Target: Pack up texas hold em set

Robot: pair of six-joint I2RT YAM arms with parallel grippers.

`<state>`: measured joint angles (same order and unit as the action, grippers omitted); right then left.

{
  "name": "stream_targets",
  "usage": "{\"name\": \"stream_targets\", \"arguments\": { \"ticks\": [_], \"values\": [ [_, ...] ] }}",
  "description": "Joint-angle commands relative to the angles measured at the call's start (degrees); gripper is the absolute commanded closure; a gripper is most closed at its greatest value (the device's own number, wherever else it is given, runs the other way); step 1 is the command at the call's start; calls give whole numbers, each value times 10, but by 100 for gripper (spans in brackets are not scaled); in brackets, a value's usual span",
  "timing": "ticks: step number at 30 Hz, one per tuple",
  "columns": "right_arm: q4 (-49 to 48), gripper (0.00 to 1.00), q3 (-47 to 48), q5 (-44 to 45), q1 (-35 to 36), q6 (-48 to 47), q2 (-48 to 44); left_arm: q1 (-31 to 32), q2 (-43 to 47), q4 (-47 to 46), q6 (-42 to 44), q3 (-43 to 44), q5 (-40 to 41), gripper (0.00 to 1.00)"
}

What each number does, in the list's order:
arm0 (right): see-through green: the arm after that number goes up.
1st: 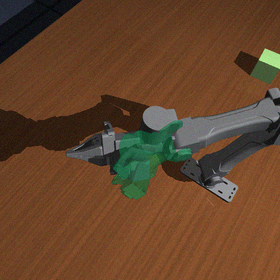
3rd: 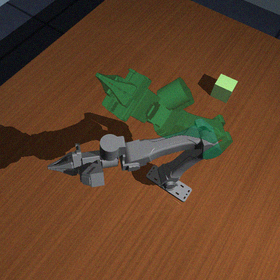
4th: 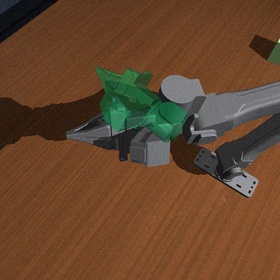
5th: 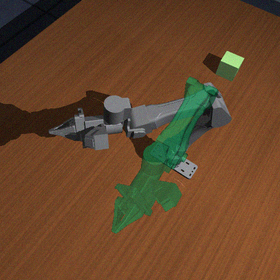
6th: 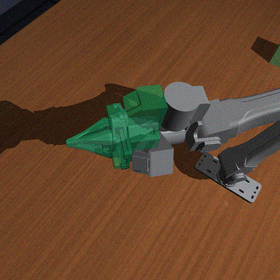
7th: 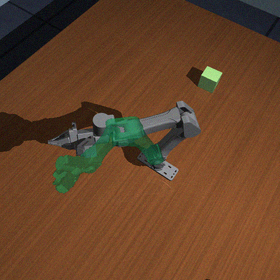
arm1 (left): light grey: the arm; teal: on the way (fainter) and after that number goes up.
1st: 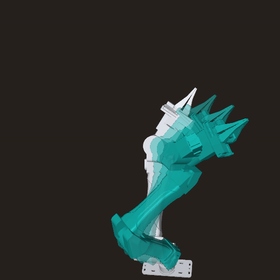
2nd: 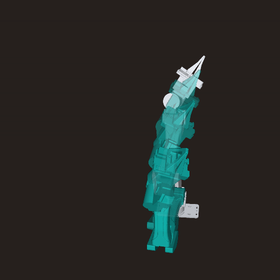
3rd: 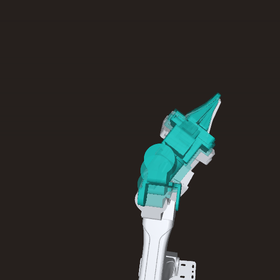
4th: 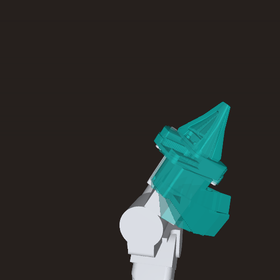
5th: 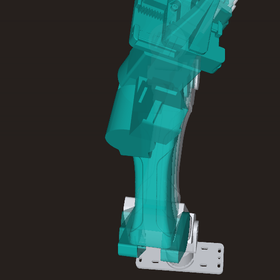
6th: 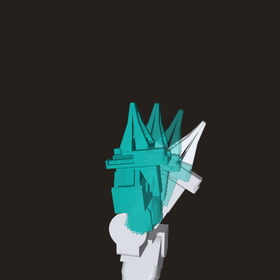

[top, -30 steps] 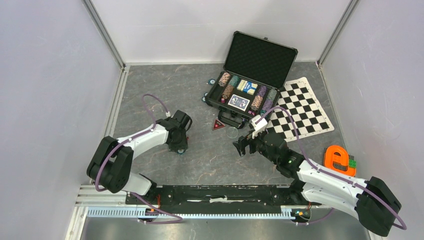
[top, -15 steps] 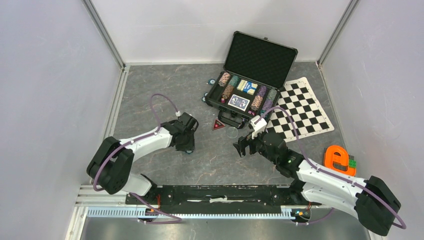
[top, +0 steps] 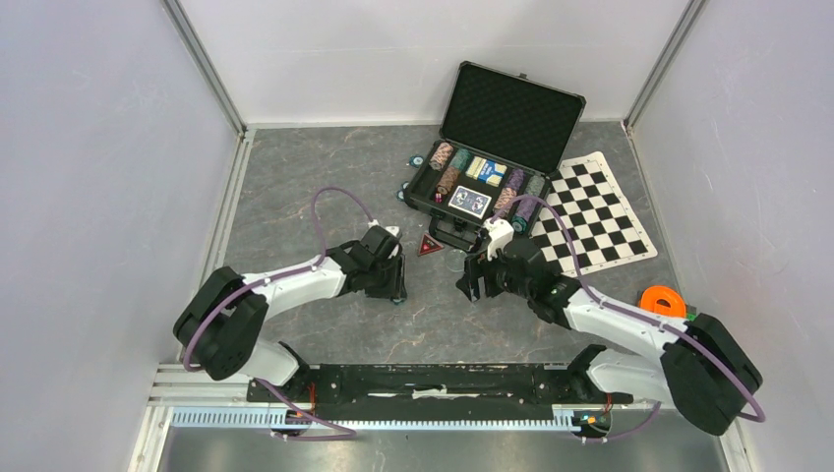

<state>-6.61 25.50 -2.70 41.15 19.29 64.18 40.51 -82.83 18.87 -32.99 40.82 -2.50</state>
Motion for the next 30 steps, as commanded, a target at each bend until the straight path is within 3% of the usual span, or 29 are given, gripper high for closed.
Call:
{"name": "stream_targets", "arguments": {
  "ticks": [1,30],
  "values": [
    [-12,20,44,-104,-23,49,31,9,17,-27,30,-17,-23,61],
    [178,19,226,-164,-66,137,151,54,136,-186,103,-106,41,62]
  ]
}}
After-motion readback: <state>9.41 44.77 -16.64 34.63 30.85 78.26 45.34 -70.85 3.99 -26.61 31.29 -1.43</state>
